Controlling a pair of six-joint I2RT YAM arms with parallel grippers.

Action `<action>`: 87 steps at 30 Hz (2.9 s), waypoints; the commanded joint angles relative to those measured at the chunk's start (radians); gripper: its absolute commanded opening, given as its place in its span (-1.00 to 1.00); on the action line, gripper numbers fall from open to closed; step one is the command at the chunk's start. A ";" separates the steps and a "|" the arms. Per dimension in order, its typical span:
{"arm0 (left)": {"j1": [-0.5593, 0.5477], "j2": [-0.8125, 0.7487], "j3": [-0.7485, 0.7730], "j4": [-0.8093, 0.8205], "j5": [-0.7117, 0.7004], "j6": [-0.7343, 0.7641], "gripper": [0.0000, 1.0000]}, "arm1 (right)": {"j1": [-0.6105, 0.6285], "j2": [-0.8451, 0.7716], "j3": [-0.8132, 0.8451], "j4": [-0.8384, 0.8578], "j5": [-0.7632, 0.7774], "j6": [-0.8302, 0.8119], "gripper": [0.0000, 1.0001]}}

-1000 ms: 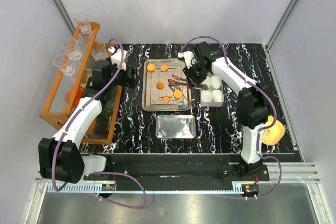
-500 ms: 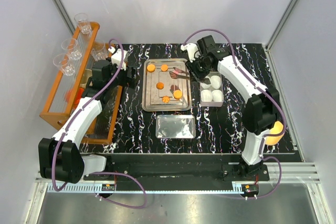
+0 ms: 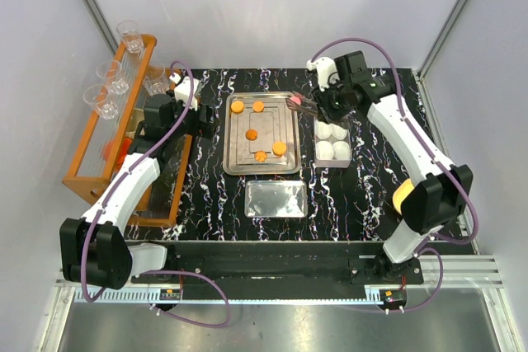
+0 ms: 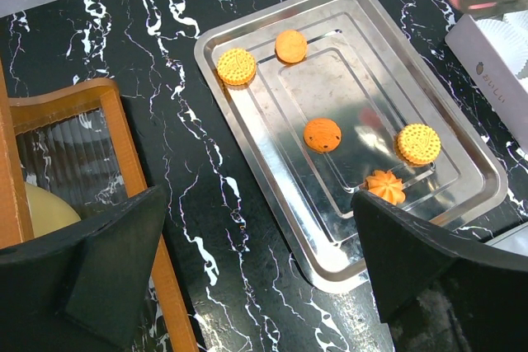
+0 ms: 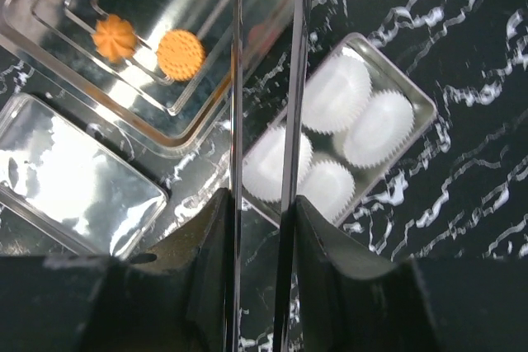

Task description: Pack the cookies

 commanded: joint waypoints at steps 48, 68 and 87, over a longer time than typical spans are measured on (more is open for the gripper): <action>-0.004 -0.022 -0.015 0.060 0.008 -0.004 0.98 | -0.273 -0.473 -0.588 -0.011 0.043 -0.084 -0.59; -0.004 -0.025 -0.013 0.057 0.005 -0.001 0.98 | -0.281 -0.443 -0.567 0.004 0.026 -0.079 -0.07; -0.004 -0.030 -0.012 0.056 0.002 -0.001 0.98 | -0.281 -0.437 -0.453 -0.046 -0.080 -0.062 -0.07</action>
